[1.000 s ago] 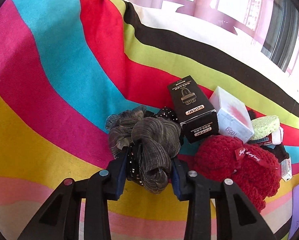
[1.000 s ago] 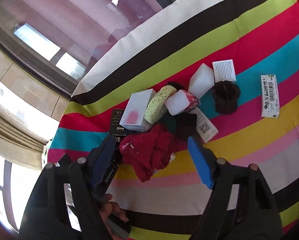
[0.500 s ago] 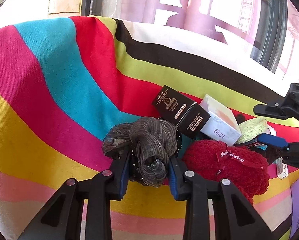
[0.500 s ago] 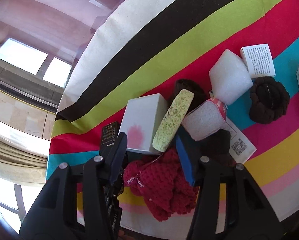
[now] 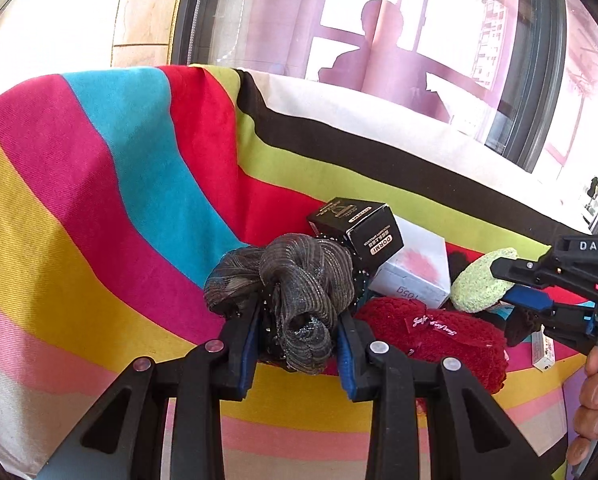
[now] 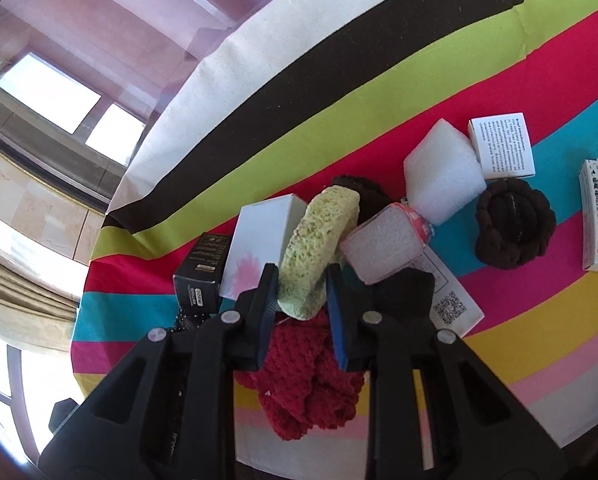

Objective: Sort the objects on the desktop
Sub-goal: 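Grasp the grey mesh scrunchie with left while right grasps the green sponge, then carry the scrunchie into the lavender box and open the left gripper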

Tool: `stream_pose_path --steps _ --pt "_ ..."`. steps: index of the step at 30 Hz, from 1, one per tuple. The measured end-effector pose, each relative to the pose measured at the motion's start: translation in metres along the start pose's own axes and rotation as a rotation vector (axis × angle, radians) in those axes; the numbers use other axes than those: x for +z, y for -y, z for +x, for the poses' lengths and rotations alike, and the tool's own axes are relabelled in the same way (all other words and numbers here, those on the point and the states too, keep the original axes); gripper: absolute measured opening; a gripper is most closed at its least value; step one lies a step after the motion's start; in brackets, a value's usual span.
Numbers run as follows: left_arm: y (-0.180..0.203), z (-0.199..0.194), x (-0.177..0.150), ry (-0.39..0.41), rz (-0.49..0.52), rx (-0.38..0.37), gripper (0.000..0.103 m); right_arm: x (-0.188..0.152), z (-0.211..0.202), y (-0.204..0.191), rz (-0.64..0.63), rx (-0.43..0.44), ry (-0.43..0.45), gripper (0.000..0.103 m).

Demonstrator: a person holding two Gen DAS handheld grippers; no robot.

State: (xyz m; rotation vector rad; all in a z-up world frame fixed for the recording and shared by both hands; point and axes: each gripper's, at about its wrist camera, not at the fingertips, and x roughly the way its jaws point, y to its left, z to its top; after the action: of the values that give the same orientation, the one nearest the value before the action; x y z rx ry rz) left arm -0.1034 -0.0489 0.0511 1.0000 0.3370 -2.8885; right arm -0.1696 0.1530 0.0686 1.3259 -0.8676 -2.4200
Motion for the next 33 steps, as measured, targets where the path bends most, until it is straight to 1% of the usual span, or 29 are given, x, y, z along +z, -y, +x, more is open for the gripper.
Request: stream_pose_path --steps 3,5,9,13,16,18,21,24,29,31,33 --pt "0.001 -0.009 0.002 0.017 0.003 -0.008 0.033 -0.008 -0.028 0.002 -0.024 0.03 0.031 0.026" --pt "0.002 -0.017 0.001 0.025 0.0 -0.014 0.033 -0.016 -0.044 0.003 -0.044 0.052 0.039 0.023" --pt "0.011 -0.039 -0.003 0.048 0.007 -0.032 0.033 -0.027 -0.073 0.009 -0.068 0.099 0.048 0.022" --pt "0.029 -0.061 -0.005 0.073 0.021 -0.082 0.033 -0.036 -0.1 0.012 -0.088 0.141 0.058 0.021" --pt "0.051 -0.078 -0.009 0.085 0.049 -0.144 0.033 -0.042 -0.126 0.02 -0.105 0.164 0.076 0.021" --pt "0.071 -0.087 -0.012 0.087 0.073 -0.19 0.033 -0.046 -0.148 0.028 -0.113 0.165 0.104 0.021" --pt "0.105 -0.098 -0.018 0.084 0.122 -0.273 0.033 -0.047 -0.181 0.042 -0.113 0.176 0.136 0.021" --pt "0.142 -0.107 -0.026 0.072 0.179 -0.369 0.033 -0.051 -0.218 0.066 -0.097 0.177 0.183 0.021" --pt "0.209 -0.126 -0.043 0.066 0.283 -0.523 0.033 -0.054 -0.28 0.112 -0.065 0.101 0.285 0.02" --pt "0.237 -0.129 -0.049 0.053 0.321 -0.58 0.033 -0.052 -0.3 0.131 -0.048 0.052 0.329 0.019" --pt "0.266 -0.13 -0.057 0.036 0.364 -0.624 0.033 -0.048 -0.314 0.153 -0.006 0.022 0.354 0.019"
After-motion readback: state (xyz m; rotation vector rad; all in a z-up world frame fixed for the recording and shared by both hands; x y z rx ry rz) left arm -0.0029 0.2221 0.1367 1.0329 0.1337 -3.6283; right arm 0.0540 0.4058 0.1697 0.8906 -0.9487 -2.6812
